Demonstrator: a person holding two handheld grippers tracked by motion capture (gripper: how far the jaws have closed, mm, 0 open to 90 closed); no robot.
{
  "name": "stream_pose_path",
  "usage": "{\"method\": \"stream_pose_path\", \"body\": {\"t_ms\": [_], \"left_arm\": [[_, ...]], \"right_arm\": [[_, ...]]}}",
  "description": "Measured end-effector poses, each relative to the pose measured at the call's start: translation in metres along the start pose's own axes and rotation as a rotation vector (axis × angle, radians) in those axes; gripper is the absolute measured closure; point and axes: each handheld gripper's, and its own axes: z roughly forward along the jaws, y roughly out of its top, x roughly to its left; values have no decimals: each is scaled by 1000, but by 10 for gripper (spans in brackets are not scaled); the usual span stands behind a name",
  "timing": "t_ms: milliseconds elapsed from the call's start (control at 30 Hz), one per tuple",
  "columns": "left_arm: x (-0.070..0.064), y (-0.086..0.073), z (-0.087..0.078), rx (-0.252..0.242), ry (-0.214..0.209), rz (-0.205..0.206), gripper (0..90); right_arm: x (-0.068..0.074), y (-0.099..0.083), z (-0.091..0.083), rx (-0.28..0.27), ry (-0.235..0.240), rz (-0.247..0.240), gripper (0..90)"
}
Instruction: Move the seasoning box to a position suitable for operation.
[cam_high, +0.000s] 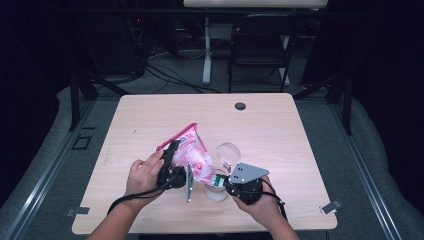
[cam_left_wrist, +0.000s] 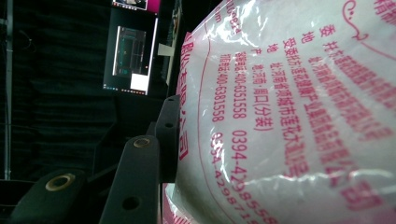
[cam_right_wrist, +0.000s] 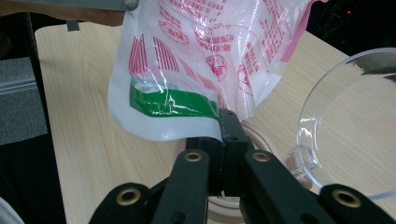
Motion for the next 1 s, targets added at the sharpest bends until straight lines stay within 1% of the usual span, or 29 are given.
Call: {"method": "stream_pose_path", "body": {"t_ms": [267, 333, 433, 467, 1000], "left_arm": [[0, 0, 0, -3, 3, 3, 632], [1, 1, -1, -3, 4, 11, 632], [0, 1, -1, -2, 2, 10, 632], [1, 1, -1, -5, 8, 15, 632], [2, 2, -1, -8, 6, 14, 633]], "right_arm": [[0, 0, 1, 1, -3, 1, 900], [0, 0, 1, 2, -2, 1, 900], [0, -1, 1, 0, -2, 3, 900], [0, -1, 1, 0, -2, 3, 900], [-1, -2, 1, -1, -1, 10, 900]]}}
